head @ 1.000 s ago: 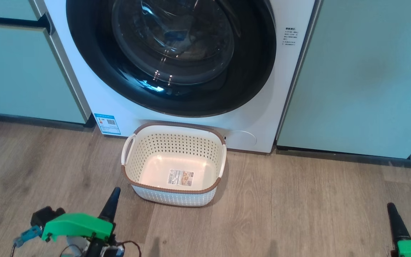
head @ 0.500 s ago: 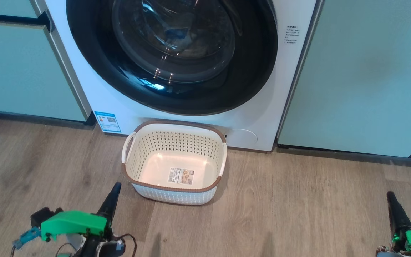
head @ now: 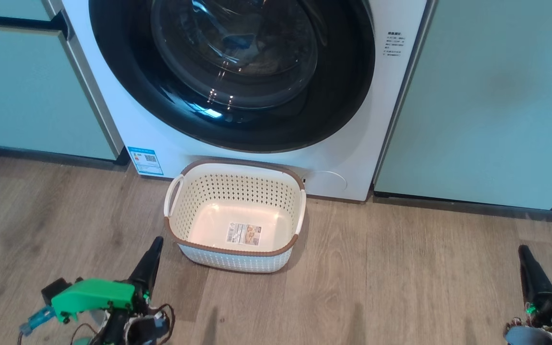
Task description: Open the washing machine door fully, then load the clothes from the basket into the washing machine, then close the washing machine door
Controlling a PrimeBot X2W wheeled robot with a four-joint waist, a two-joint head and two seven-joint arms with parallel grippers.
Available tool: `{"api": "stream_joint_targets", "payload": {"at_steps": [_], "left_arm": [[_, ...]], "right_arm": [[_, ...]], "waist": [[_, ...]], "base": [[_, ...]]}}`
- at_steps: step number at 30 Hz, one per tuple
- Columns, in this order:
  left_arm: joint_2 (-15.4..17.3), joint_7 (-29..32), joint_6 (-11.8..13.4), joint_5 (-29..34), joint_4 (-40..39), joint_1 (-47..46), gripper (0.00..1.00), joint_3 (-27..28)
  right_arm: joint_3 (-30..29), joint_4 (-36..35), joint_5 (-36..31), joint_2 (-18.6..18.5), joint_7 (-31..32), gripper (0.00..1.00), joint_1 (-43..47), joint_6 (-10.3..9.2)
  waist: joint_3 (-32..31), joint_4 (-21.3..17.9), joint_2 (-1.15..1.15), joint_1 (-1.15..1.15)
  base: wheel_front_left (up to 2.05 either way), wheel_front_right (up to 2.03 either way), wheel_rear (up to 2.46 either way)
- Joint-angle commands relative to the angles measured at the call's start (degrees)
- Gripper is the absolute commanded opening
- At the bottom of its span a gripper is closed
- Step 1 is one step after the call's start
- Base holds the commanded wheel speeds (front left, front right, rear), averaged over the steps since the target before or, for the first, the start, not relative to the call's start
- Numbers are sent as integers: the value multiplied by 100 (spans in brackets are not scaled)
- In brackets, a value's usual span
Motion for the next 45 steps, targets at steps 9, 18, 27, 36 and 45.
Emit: {"api": "stream_joint_targets", "payload": {"at_steps": [9, 18, 27, 36, 45], "left_arm": [[-12, 137, -8, -435, -304, -336, 0, 287], [-12, 136, -8, -436, -304, -336, 0, 287], [-12, 136, -8, -436, -304, -336, 0, 287], [-12, 136, -8, -436, -304, -336, 0, 287], [-12, 136, -8, -436, -304, -336, 0, 286]], "right_arm": [[86, -254, 470, -139, 138, 0, -417, -16], [86, -254, 470, -139, 138, 0, -417, -16], [86, -254, 470, -139, 138, 0, -417, -16], [86, -254, 470, -139, 138, 0, -417, -16], [86, -254, 470, -139, 138, 0, -417, -16]], "waist": [[18, 7, 0, 0], [18, 7, 0, 0], [18, 7, 0, 0], [18, 7, 0, 0], [18, 7, 0, 0]], "base": [[0, 0, 0], [0, 0, 0], [0, 0, 0], [0, 0, 0], [0, 0, 0]]}}
